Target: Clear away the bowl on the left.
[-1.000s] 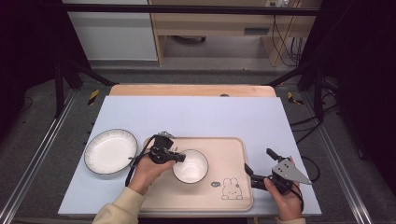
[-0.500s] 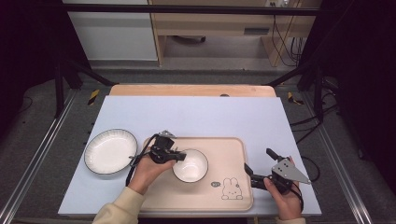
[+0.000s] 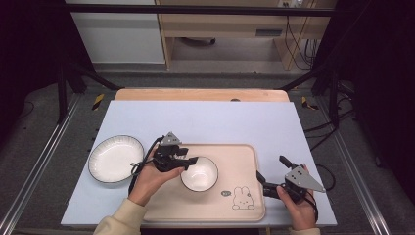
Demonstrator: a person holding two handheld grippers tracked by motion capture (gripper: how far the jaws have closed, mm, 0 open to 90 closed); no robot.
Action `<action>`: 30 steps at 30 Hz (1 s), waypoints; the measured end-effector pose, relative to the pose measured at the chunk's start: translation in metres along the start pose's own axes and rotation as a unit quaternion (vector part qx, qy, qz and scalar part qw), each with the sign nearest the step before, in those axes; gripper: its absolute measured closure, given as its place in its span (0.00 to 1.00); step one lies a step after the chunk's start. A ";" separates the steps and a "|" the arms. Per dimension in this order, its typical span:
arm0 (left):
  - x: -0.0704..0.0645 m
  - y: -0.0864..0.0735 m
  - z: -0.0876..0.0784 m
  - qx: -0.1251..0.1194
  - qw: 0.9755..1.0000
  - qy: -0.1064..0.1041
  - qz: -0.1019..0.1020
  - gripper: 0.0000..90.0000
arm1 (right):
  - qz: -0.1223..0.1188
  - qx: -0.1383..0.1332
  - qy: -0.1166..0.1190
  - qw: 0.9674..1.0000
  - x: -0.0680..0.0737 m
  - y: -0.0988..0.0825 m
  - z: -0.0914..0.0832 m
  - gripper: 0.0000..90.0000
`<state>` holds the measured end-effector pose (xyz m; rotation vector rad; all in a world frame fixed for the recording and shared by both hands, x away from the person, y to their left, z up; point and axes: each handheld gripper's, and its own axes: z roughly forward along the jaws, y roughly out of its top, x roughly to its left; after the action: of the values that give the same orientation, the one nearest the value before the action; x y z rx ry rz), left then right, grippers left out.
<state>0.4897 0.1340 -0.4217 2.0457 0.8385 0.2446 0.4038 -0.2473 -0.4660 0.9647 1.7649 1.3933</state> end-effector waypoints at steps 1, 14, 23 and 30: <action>0.000 0.000 0.000 -0.005 1.000 -0.002 0.002 0.43 | 0.000 0.000 -0.001 1.000 0.000 0.000 0.000 0.04; -0.017 0.002 -0.015 -0.070 0.994 -0.048 0.070 0.17 | -0.005 -0.006 -0.001 1.000 0.004 0.003 -0.008 0.04; -0.023 0.003 -0.021 -0.105 0.988 -0.067 0.087 0.16 | -0.002 -0.009 -0.004 1.000 0.002 0.002 -0.007 0.04; -0.028 0.000 -0.026 -0.126 0.984 -0.082 0.091 0.15 | -0.002 -0.011 -0.005 1.000 0.003 0.003 -0.009 0.04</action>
<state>0.4564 0.1334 -0.4024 1.8749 0.4919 0.2653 0.3948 -0.2487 -0.4616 0.9543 1.7398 1.3987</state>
